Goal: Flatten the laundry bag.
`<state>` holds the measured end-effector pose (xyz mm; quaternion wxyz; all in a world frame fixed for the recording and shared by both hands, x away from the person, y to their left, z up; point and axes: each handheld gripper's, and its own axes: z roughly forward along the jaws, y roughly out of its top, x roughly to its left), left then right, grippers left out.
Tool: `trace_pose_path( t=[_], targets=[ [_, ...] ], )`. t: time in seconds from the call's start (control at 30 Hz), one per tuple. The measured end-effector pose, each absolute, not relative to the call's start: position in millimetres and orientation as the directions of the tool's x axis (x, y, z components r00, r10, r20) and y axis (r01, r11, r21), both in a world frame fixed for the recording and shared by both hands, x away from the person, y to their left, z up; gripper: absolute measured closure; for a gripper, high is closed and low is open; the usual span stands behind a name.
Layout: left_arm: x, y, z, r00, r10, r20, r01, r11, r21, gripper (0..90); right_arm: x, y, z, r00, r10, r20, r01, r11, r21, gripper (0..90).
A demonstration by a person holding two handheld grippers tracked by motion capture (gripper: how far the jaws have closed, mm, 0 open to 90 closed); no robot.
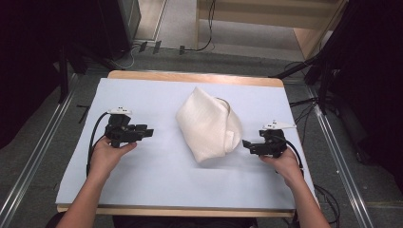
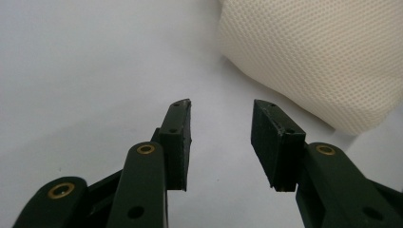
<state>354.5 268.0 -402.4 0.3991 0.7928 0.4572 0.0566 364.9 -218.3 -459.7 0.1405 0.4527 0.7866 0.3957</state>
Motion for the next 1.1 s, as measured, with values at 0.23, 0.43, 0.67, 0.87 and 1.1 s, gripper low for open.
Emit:
trace_pose_path(
  t=[0.23,0.43,0.67,0.87,1.1],
  targets=[
    [357,270,-409,0.59,0.765,-0.258,0.696,-0.319,0.644,50.7,360,-214,-456,-0.566,0.813,0.133,0.59,0.287,0.755,14.1],
    [361,276,-411,0.572,0.783,-0.244,0.698,-0.309,0.646,49.5,358,-213,-455,-0.575,0.805,0.147,0.588,0.282,0.758,26.2],
    [368,267,-412,0.585,0.772,-0.25,0.693,-0.316,0.648,44.5,351,-212,-454,-0.586,0.798,0.144,0.587,0.295,0.754,40.5],
    [373,264,-413,0.6,0.761,-0.245,0.689,-0.337,0.641,42.0,348,-219,-452,-0.566,0.805,0.179,0.618,0.27,0.739,46.5],
    [376,262,-414,0.606,0.756,-0.246,0.686,-0.34,0.643,41.0,344,-221,-450,-0.547,0.815,0.189,0.63,0.253,0.734,50.6]
  ],
)
